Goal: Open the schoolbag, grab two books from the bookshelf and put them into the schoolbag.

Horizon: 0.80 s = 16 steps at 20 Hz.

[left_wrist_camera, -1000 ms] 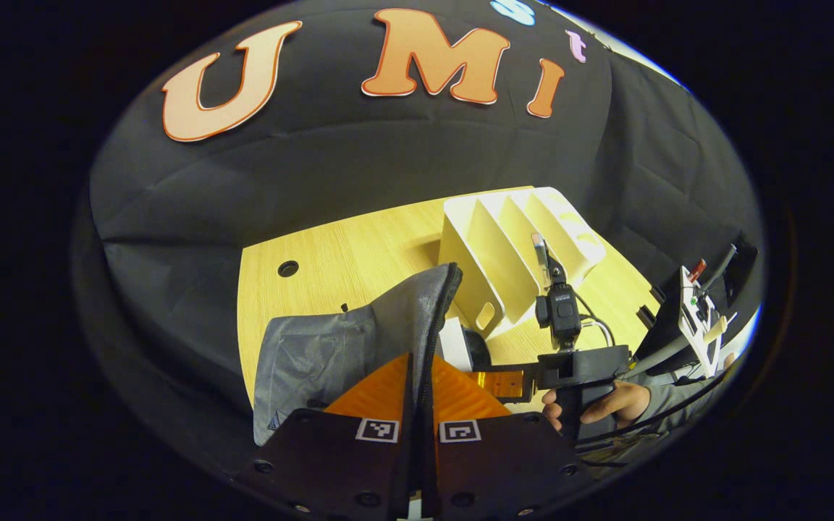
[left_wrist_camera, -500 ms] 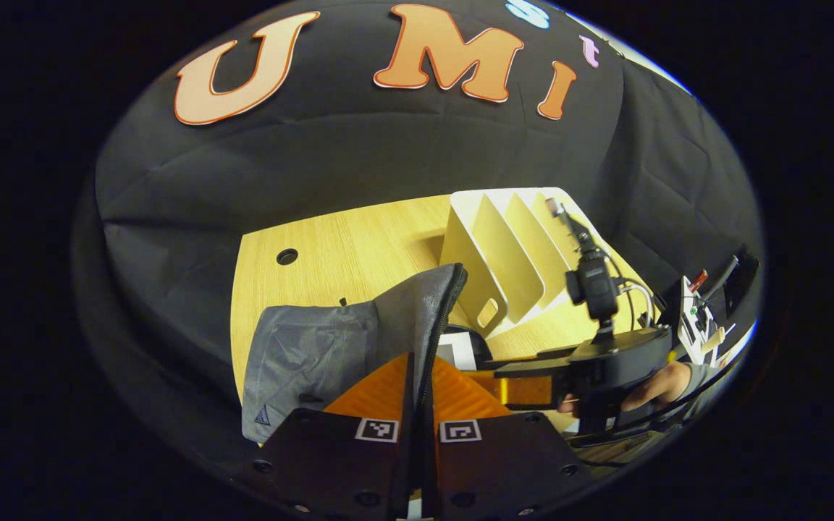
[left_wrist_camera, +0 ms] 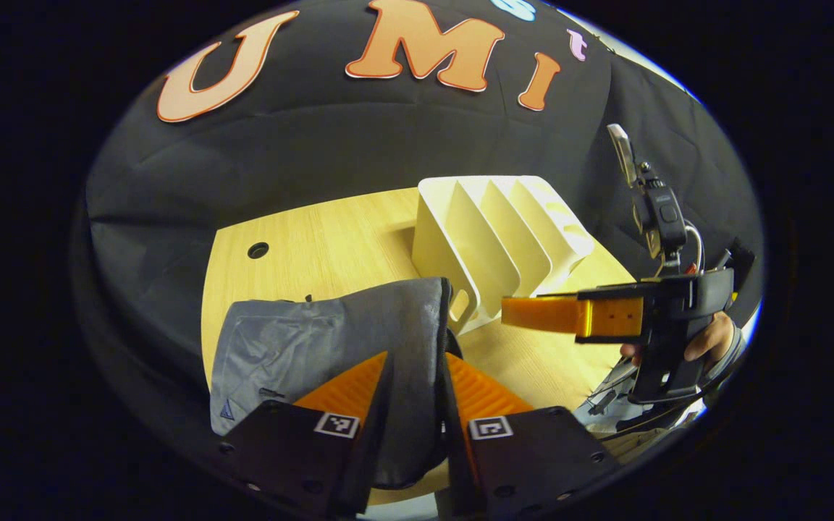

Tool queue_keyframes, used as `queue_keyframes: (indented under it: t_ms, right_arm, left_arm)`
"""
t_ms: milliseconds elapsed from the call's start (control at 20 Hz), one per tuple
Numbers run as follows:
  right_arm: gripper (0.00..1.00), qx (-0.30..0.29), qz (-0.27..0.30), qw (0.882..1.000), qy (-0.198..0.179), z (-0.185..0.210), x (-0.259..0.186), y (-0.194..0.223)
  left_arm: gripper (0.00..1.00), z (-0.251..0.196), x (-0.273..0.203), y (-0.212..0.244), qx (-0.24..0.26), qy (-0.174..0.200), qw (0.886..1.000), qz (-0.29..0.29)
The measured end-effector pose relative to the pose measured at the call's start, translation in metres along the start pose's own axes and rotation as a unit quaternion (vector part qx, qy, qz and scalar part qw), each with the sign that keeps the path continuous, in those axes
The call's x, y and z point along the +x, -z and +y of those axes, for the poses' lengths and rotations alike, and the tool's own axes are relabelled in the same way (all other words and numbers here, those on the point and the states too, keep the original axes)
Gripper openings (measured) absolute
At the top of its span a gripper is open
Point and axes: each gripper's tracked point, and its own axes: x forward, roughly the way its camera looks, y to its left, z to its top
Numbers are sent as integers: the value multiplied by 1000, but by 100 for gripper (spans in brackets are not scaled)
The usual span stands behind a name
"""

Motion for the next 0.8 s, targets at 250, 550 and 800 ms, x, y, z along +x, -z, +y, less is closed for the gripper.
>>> queue_keyframes:
  t_ms: [250,550,800]
  right_arm:
    - [98,-48,-61,997,20,-38,-30,-48]
    - [98,-110,-154,981,45,-84,-76,-117]
    - [98,-149,-249,955,53,-107,-131,-174]
  left_arm:
    - [72,-29,3,-23,-2,-38,998,-43]
    - [95,-86,8,-82,-15,-90,987,-134]
    - [96,-131,-7,-133,-34,-123,966,-224]
